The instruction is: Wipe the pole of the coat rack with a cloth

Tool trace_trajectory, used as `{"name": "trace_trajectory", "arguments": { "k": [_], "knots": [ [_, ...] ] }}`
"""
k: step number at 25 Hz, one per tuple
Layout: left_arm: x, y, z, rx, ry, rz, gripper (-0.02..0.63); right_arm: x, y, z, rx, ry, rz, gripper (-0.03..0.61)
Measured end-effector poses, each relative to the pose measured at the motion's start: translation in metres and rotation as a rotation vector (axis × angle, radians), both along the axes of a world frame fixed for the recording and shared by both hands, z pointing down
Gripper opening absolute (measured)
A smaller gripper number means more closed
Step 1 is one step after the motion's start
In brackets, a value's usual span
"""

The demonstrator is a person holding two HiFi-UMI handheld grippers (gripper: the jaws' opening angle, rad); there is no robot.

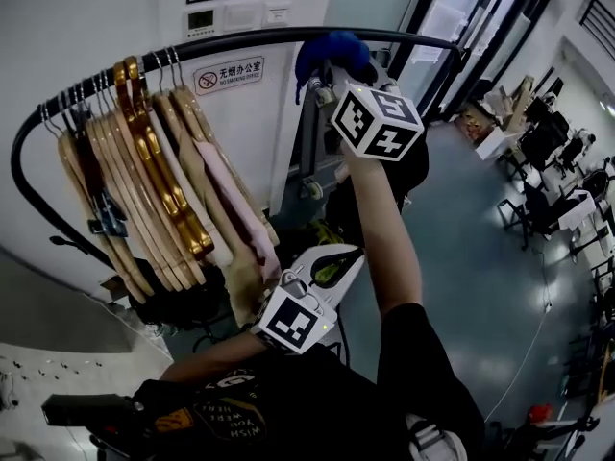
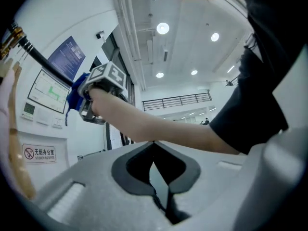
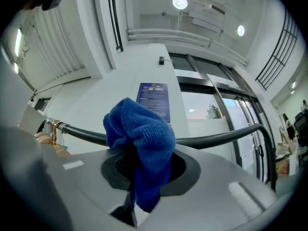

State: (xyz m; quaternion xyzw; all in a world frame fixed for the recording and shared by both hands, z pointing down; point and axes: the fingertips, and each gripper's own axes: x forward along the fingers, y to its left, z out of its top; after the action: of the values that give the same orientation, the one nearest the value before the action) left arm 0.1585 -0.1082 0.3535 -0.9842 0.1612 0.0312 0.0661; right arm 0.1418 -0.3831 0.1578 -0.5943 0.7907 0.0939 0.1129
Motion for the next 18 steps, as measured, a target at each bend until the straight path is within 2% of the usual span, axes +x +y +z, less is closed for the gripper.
{"name": "trace_trajectory", "arguments": {
  "k": [5, 8, 11, 15, 18],
  "knots": [
    [0.038, -0.064, -0.013, -0.051, 0.059, -0.117, 0.000, 0.124, -0.023, -0.019, 0.000, -0.043, 0.153, 0.081],
    [0.050, -0.103, -0.028, -0.012, 0.053, -0.209, 0.000, 0.197, -0.042, -0.017, -0.036, -0.072, 0.245, 0.081],
    [0.051, -0.139, -0.041, 0.012, 0.095, -0.282, 0.000, 0.263, -0.071, -0.001, -0.096, -0.089, 0.352, 0.083],
    [0.036, -0.167, -0.056, 0.025, 0.124, -0.377, 0.000, 0.323, -0.090, 0.006, -0.111, -0.134, 0.423, 0.081],
    [0.017, -0.175, -0.061, 0.031, 0.122, -0.429, 0.000, 0.335, -0.083, 0.002, -0.092, -0.202, 0.421, 0.074]
  ]
}}
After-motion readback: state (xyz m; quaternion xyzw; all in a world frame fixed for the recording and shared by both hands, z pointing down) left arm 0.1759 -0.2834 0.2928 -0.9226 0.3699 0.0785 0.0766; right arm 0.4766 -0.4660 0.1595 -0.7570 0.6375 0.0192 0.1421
